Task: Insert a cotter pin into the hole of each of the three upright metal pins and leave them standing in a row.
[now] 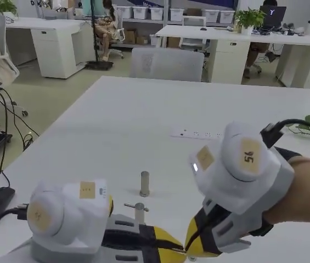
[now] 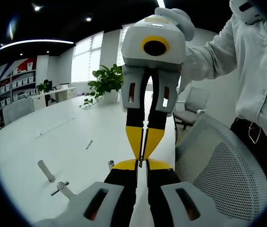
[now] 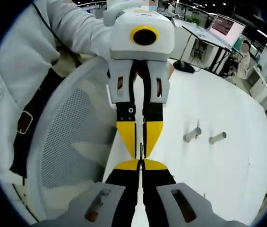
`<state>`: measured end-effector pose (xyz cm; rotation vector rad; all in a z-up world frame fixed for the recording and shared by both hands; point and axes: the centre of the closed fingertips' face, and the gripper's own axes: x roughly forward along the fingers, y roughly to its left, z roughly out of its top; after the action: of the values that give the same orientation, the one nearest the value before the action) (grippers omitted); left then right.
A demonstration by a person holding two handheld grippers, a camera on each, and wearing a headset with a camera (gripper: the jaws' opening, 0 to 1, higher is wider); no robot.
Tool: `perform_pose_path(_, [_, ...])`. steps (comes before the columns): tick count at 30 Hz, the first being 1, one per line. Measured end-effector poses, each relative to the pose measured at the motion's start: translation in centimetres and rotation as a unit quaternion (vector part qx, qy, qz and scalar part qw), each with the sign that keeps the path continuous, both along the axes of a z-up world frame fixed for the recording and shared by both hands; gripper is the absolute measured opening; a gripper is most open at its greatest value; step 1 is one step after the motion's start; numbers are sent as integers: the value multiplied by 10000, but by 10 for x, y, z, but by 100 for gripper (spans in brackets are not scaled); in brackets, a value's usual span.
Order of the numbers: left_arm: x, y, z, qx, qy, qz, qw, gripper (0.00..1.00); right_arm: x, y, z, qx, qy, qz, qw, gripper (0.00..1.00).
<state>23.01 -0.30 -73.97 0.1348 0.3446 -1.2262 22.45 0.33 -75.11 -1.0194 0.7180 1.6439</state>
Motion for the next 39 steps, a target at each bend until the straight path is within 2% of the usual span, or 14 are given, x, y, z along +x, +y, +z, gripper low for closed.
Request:
perform_pose_path(7, [-2, 0, -1, 45, 36, -17, 10000, 1, -3, -2, -2, -82, -12, 94, 9999, 2])
perform_pose_path(15, [-3, -1, 0, 71, -49, -49, 10000, 0, -4, -2, -1, -61, -28, 108, 9999, 2])
perform_pose_path(21, [-4, -1, 1, 48, -103, -102, 9999, 0, -5, -4, -1, -57, 47, 143, 9999, 3])
perform_pose_path(24, [-5, 0, 0, 99, -137, -134, 9998, 0, -5, -6, -2, -60, 64, 147, 9999, 12])
perform_pose_path(26, [-6, 1, -1, 130, -144, -165, 9997, 0, -3, -8, -2, -48, 74, 121, 9999, 12])
perform_pose_path(31, [-9, 2, -1, 146, -147, -244, 9995, 0, -4, -13, -3, -28, 306, 71, 9995, 13])
perform_pose_path(35, [-13, 0, 2, 107, -159, -401, 9990, 0, -8, -16, -4, 15, 641, 79, 9979, 14])
perform_pose_path(39, [-19, -2, 6, 107, -230, -599, 9979, 0, -16, -19, -2, 78, 1018, 301, 9943, 14])
